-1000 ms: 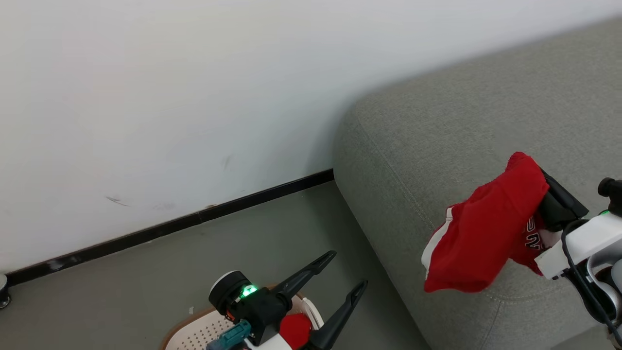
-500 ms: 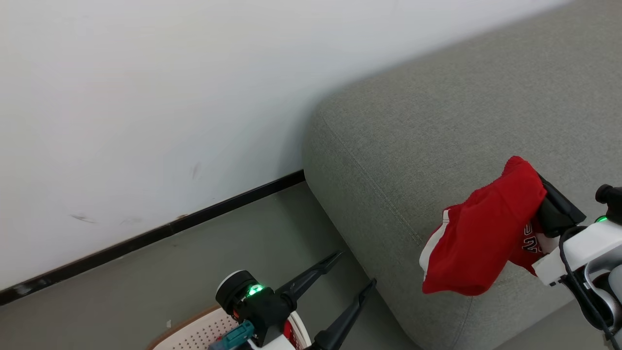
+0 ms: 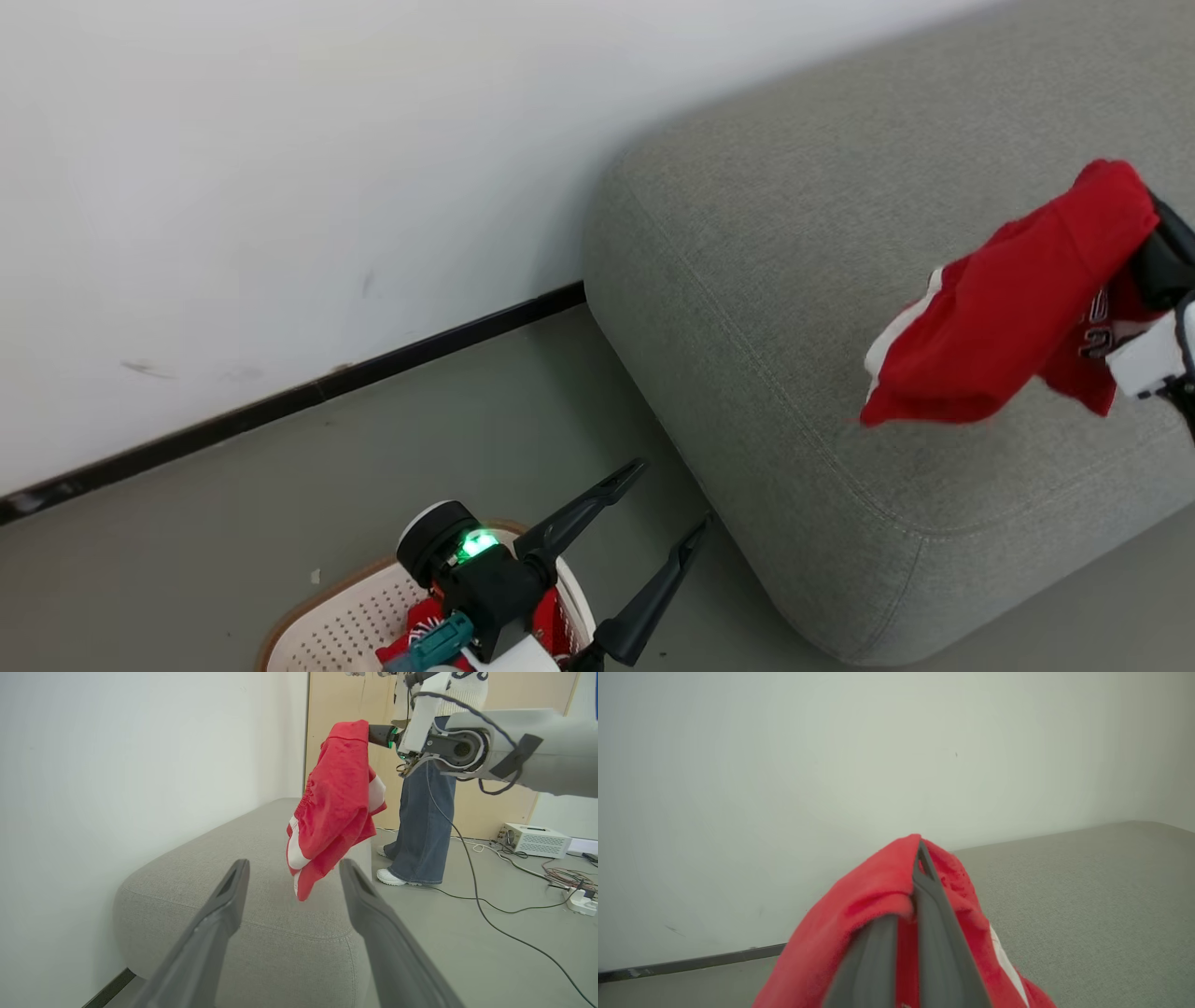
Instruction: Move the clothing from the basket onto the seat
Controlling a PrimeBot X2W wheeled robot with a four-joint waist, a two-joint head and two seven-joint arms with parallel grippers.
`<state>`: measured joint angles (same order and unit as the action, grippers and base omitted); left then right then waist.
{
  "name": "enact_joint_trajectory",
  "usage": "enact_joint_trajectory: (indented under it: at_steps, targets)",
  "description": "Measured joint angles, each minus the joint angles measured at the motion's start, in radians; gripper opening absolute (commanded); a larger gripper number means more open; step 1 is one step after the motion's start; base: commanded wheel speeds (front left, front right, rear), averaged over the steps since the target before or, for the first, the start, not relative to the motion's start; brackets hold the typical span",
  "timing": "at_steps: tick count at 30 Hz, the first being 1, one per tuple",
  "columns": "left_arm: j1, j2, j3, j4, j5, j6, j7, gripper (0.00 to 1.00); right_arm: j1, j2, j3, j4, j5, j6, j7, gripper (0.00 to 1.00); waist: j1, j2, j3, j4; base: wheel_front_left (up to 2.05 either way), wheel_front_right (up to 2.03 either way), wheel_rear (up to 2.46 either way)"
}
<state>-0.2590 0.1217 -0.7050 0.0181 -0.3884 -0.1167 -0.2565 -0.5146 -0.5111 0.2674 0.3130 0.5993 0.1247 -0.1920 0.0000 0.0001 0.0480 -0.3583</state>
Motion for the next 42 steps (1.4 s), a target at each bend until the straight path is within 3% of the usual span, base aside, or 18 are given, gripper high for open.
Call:
enact_joint_trajectory:
  at_steps: [10,19,34,42]
  targets:
    - [-0.008,0.004,0.008,-0.055,0.028,0.022,0.0,1.0,-0.176,-0.009,-0.03,0.109,0.001,0.0,0.034,0.0,0.0,0.0,0.073,0.042,0.0,0.0,0.0]
    - [-0.045,0.013,-0.006,-0.107,0.069,0.031,0.028,1.0,-0.292,-0.058,-0.042,0.171,-0.039,0.0,0.036,0.0,0.0,0.0,0.151,0.09,0.0,0.0,0.0]
    - [-0.131,0.02,-0.033,-0.171,0.11,0.028,0.071,1.0,-0.491,-0.186,-0.194,0.349,-0.12,0.0,-0.005,0.0,0.0,0.0,0.306,0.176,0.0,0.0,0.0]
    - [-0.192,0.02,-0.047,-0.199,0.125,0.017,0.089,1.0,-0.496,-0.185,-0.242,0.44,-0.16,0.0,-0.03,0.0,0.0,-0.0001,0.387,0.214,0.0,0.0,0.0]
